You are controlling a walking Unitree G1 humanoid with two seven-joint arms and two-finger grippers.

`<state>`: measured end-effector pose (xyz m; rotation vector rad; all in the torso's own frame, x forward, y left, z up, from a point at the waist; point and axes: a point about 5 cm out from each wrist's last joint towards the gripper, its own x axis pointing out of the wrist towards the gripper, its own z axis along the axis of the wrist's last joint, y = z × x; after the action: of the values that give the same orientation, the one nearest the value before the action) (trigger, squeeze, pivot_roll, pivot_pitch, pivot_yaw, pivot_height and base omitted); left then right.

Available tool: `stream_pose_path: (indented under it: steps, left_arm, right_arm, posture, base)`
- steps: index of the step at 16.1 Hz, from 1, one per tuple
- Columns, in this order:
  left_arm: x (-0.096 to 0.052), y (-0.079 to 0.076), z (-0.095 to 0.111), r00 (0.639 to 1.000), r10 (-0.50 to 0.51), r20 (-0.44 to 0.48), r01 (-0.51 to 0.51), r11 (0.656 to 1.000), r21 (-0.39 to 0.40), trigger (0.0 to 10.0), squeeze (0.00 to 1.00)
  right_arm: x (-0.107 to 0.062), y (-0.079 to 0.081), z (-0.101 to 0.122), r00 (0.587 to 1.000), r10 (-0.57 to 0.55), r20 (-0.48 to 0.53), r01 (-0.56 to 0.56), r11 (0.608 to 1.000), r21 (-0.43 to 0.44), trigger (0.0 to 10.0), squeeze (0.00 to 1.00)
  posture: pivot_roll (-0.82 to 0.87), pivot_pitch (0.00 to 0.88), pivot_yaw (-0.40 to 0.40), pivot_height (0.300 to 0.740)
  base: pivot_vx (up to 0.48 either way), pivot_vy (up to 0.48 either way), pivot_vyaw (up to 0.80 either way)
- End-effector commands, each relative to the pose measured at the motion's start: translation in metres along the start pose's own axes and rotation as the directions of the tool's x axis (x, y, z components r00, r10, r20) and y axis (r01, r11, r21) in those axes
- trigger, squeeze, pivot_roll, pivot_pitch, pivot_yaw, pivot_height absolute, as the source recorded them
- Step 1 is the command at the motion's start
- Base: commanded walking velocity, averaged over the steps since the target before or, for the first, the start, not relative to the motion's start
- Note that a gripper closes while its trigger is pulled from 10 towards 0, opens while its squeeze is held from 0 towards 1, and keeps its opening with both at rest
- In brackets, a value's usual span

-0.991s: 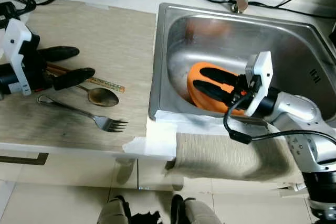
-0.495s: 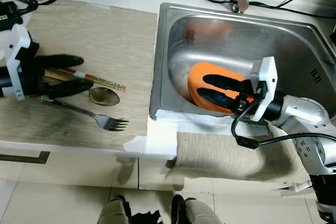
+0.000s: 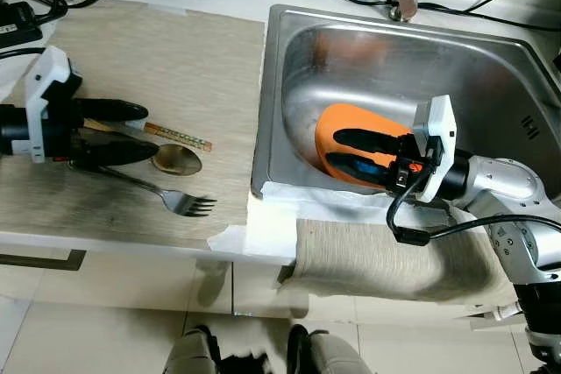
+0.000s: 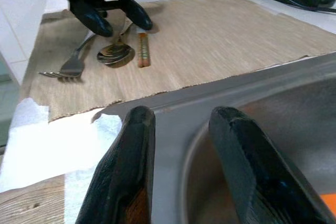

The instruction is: Kitchen organization

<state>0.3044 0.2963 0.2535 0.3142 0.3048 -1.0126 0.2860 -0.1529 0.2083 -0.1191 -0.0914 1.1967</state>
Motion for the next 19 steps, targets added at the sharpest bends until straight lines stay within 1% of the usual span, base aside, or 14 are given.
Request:
stream_pose_path:
  steps: [1,3,6,7,8,9,15,17,19]
  left_arm:
    - [0.003,0.001,-0.004,0.999,-0.01,-0.041,0.011,1.0,0.007,10.0,0.0]
    - [0.004,0.002,-0.008,0.996,-0.026,-0.081,0.026,1.0,-0.003,10.0,0.0]
    - [0.003,0.007,-0.015,0.985,0.024,-0.17,-0.022,1.0,0.012,10.0,0.0]
    - [0.003,0.009,-0.018,0.977,0.04,-0.21,-0.033,0.999,0.036,8.4,0.0]
    - [0.003,0.008,-0.021,0.967,0.043,-0.25,-0.027,0.997,0.07,1.6,0.0]
    - [0.003,0.008,-0.022,0.966,0.039,-0.256,-0.021,0.997,0.073,0.0,0.0]
    - [0.004,0.007,-0.02,0.975,0.017,-0.221,-0.002,0.997,0.072,0.0,0.0]
    - [0.005,0.002,-0.021,0.978,-0.014,-0.209,0.028,0.997,0.067,0.0,0.0]
    - [0.006,0.0,-0.021,0.981,-0.014,-0.194,0.028,0.997,0.066,0.0,0.0]
  right_arm:
    - [-0.002,0.001,0.001,0.999,0.025,-0.02,-0.026,0.999,-0.022,10.0,0.0]
    - [-0.003,0.002,0.0,0.998,0.044,-0.039,-0.045,0.999,-0.025,10.0,0.0]
    - [-0.005,0.001,0.0,0.996,0.055,-0.071,-0.057,0.998,-0.036,10.0,0.0]
    - [-0.006,0.001,-0.001,0.995,0.059,-0.084,-0.062,0.997,-0.042,10.0,0.0]
    - [-0.007,0.001,-0.002,0.994,0.059,-0.093,-0.064,0.997,-0.047,10.0,0.0]
    - [-0.007,0.0,-0.002,0.994,0.055,-0.096,-0.06,0.997,-0.051,10.0,0.0]
    - [-0.011,-0.002,0.0,0.995,0.029,-0.091,-0.034,0.998,-0.057,10.0,0.0]
    - [-0.014,-0.002,0.0,0.997,0.001,-0.077,-0.005,0.999,-0.05,10.0,0.0]
    - [-0.014,-0.002,-0.001,0.998,-0.019,-0.06,0.016,0.999,-0.042,10.0,0.0]
  posture:
    - [-0.15,0.194,-0.081,0.74]
    - [-0.16,0.193,-0.082,0.74]
    - [-0.16,0.195,-0.084,0.74]
    - [-0.16,0.196,-0.086,0.74]
    - [-0.16,0.194,-0.087,0.74]
    - [-0.16,0.194,-0.087,0.74]
    - [-0.17,0.194,-0.091,0.74]
    - [-0.17,0.192,-0.094,0.74]
    - [-0.17,0.187,-0.092,0.74]
  base:
    - [0.0,0.0,0.0]
    - [0.0,0.0,0.0]
    - [0.0,0.0,0.0]
    - [0.0,0.0,0.0]
    - [0.0,0.0,0.0]
    - [0.0,0.0,0.0]
    - [0.0,0.0,0.0]
    - [0.0,0.0,0.0]
    - [0.0,0.0,0.0]
